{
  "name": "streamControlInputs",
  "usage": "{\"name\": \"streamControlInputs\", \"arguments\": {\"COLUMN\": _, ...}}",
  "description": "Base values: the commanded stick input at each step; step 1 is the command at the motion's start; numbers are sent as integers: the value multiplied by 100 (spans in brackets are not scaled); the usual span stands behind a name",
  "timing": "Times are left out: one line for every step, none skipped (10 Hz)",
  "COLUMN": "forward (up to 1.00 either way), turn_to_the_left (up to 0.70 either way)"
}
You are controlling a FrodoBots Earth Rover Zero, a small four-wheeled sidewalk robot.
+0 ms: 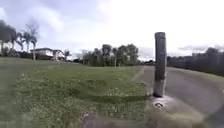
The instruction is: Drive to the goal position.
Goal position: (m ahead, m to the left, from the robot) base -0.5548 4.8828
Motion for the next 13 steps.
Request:
{"name": "streamControlInputs", "arguments": {"forward": -70, "turn_to_the_left": -35}}
{"name": "streamControlInputs", "arguments": {"forward": -70, "turn_to_the_left": -35}}
{"name": "streamControlInputs", "arguments": {"forward": -70, "turn_to_the_left": -35}}
{"name": "streamControlInputs", "arguments": {"forward": -70, "turn_to_the_left": -35}}
{"name": "streamControlInputs", "arguments": {"forward": -70, "turn_to_the_left": -35}}
{"name": "streamControlInputs", "arguments": {"forward": -70, "turn_to_the_left": -35}}
{"name": "streamControlInputs", "arguments": {"forward": -70, "turn_to_the_left": -35}}
{"name": "streamControlInputs", "arguments": {"forward": -70, "turn_to_the_left": -35}}
{"name": "streamControlInputs", "arguments": {"forward": -70, "turn_to_the_left": -35}}
{"name": "streamControlInputs", "arguments": {"forward": -70, "turn_to_the_left": -35}}
{"name": "streamControlInputs", "arguments": {"forward": -70, "turn_to_the_left": -35}}
{"name": "streamControlInputs", "arguments": {"forward": -70, "turn_to_the_left": -35}}
{"name": "streamControlInputs", "arguments": {"forward": -70, "turn_to_the_left": -35}}
